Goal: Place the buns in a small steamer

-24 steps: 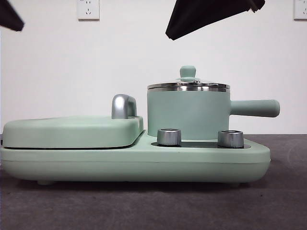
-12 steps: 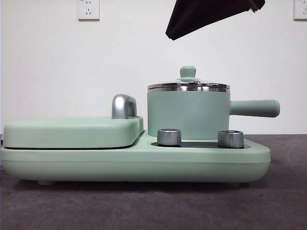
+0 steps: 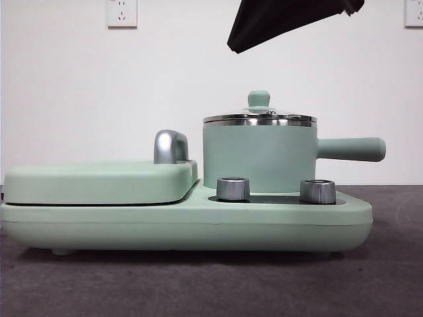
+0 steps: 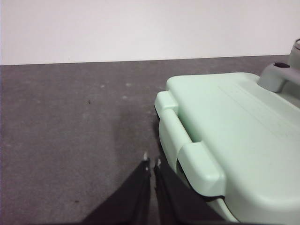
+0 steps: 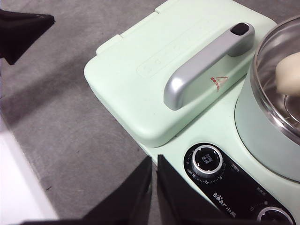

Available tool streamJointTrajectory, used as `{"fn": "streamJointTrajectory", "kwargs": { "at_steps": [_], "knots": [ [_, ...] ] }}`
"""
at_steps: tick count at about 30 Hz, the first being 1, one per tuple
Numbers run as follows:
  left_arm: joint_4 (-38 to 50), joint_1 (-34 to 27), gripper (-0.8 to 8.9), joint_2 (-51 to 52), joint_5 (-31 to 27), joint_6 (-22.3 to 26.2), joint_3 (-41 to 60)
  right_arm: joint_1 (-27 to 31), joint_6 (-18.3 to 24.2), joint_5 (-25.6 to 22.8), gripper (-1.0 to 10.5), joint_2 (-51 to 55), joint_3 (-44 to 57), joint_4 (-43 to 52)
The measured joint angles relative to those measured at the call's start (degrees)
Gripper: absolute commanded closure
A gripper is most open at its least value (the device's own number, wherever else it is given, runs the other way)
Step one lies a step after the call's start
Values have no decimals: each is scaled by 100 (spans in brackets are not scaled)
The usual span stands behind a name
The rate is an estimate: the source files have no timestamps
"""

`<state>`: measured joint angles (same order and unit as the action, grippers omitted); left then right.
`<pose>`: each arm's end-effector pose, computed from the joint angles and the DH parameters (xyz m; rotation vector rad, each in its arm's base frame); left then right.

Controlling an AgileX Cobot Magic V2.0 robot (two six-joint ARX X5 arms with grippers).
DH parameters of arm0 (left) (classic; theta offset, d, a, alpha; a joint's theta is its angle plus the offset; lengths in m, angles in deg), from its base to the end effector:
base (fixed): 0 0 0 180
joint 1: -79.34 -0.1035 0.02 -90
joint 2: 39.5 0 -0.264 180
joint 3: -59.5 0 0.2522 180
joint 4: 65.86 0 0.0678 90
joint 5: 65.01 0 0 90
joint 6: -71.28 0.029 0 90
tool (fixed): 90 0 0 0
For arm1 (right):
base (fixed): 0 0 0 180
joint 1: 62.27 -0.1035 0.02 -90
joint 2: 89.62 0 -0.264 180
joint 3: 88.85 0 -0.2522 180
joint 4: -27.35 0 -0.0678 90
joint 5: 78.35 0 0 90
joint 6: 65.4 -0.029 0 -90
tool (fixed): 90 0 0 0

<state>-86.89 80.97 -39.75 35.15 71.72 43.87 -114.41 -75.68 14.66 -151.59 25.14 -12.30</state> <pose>0.0949 -0.0078 0.1621 0.0003 0.0977 -0.2060 0.1376 0.1795 0.2980 -0.1074 0.6662 0.8716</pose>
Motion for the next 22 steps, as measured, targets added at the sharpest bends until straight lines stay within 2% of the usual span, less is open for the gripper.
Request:
{"fn": "streamJointTrajectory", "kwargs": {
  "at_steps": [13, 17, 19, 22],
  "knots": [
    [20, 0, 798, 0, 0, 0, 0, 0, 15, -2, 929, 0, 0, 0],
    [20, 0, 798, 0, 0, 0, 0, 79, 546, -319, 929, 79, 59, -48],
    [20, 0, 798, 0, 0, -2, 0, 247, 820, -555, 929, 352, 345, 299],
    [20, 0, 798, 0, 0, -2, 0, 706, 964, -595, 929, 1008, 1093, 1167]
  ]
}}
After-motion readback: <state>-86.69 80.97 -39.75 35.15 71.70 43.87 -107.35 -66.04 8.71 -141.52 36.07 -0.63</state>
